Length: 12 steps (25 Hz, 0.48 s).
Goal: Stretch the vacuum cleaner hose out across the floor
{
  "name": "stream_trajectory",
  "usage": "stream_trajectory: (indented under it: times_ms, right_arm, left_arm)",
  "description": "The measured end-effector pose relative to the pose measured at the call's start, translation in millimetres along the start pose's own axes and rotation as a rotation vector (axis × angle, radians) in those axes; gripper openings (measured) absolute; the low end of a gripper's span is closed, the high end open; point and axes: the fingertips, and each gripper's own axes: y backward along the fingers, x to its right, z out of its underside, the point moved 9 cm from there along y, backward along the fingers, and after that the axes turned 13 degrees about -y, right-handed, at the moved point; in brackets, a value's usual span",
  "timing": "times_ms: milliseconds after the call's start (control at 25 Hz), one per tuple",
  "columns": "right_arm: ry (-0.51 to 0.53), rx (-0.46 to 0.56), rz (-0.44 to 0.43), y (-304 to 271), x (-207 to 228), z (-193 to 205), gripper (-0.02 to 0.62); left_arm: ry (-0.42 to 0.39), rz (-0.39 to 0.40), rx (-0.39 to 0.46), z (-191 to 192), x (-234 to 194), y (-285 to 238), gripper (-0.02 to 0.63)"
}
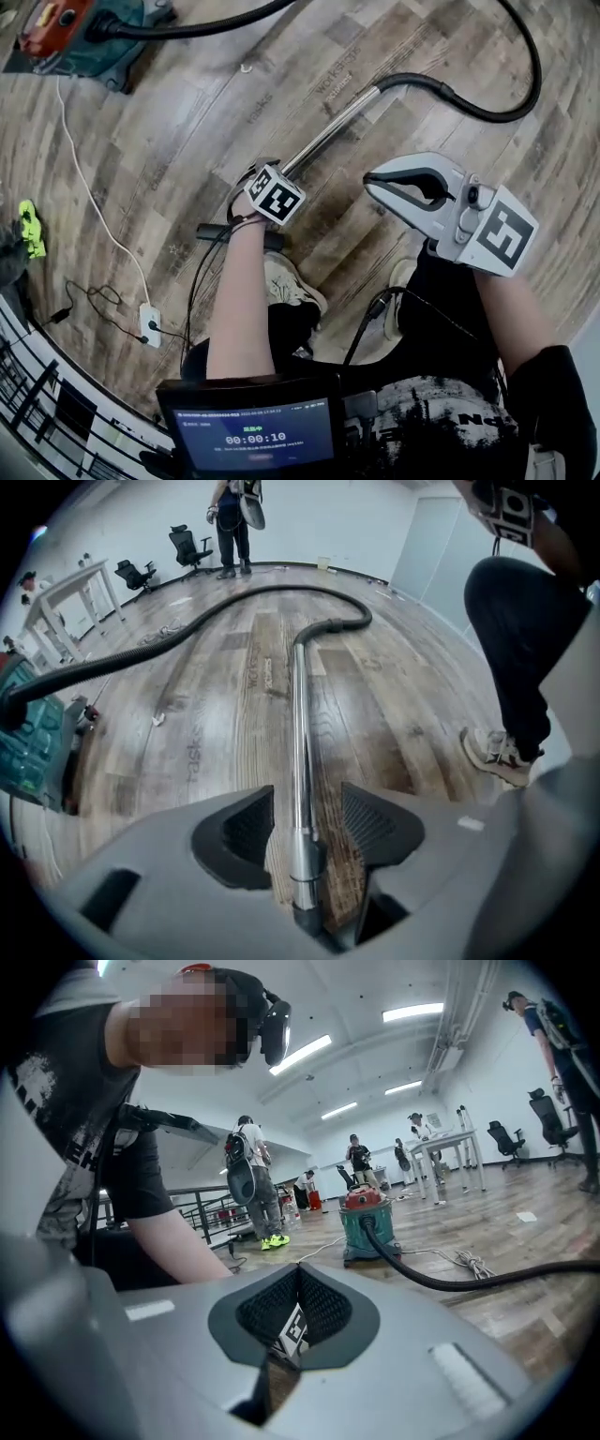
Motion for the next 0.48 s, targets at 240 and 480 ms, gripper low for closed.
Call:
stream_trajectory:
  times_ms: [240,480]
  right_arm:
    - [-0.005,-0.023,0.059,4.9,18.6,22.8,0.008]
    - [-0.013,-0.056,0.094,9.4,20.2,35.1,0.006]
  left_arm:
    - [-0.030,0.086,-0.060,10.1,-4.5,-62.6,0.232]
    - [-0.043,0.038,-0.138,21.8,-3.6,-101.6,0.194]
